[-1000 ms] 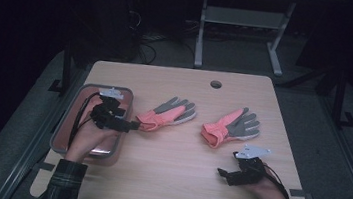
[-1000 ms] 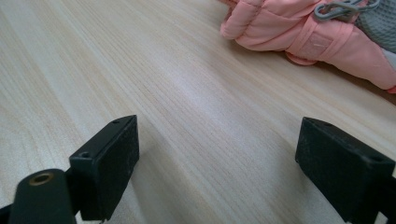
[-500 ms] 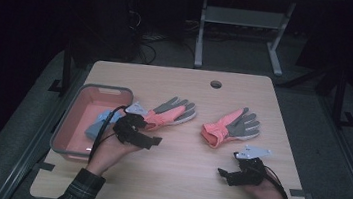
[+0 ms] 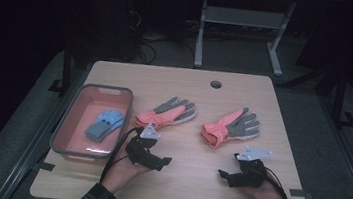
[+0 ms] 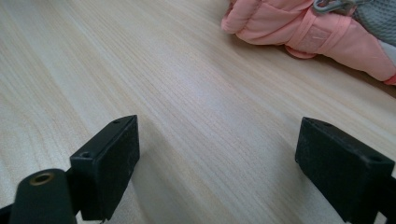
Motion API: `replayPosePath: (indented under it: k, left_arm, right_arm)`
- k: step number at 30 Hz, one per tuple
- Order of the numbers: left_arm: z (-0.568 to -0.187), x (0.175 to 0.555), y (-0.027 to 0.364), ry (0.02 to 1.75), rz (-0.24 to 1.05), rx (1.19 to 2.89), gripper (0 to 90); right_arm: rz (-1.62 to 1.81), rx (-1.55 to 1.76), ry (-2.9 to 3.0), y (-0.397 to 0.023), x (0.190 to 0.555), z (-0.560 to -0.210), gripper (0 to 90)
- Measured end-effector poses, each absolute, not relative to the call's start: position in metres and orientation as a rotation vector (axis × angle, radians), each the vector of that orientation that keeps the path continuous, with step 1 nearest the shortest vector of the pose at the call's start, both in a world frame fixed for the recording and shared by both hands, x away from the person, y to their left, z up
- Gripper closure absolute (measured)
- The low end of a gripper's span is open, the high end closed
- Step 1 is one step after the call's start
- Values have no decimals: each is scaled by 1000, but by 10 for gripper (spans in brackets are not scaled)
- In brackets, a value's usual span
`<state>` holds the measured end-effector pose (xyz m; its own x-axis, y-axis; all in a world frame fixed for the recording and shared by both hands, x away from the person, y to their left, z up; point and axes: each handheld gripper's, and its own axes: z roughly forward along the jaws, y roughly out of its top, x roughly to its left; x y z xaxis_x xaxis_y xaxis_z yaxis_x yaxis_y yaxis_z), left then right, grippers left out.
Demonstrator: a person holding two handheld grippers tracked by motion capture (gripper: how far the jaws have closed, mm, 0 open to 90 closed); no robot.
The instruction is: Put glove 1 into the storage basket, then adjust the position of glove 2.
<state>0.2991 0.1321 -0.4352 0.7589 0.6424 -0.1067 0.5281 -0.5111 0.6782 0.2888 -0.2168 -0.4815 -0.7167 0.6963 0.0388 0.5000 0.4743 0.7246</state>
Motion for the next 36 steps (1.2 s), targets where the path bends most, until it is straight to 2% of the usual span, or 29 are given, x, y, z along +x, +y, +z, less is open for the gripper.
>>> replayPosePath:
  k: [8,10,16,21,27,36]
  left_arm:
    - [-465,287,132,802,211,2317,144]
    - [-469,285,135,787,273,2315,144]
    - [-478,282,144,735,304,2231,130]
    - [-477,282,146,721,300,2240,131]
    - [-477,282,147,711,301,2242,130]
    - [-477,284,149,686,291,2257,130]
  right_arm:
    - [1080,1025,2462,-217,289,-482,132]
    - [1078,1027,2461,-217,289,-482,127]
    - [1068,1032,2462,-217,290,-482,112]
    - [1038,1046,2478,-215,290,-479,127]
    - [1025,1036,2517,-214,293,-461,296]
    - [1119,1058,2510,-220,316,-431,834]
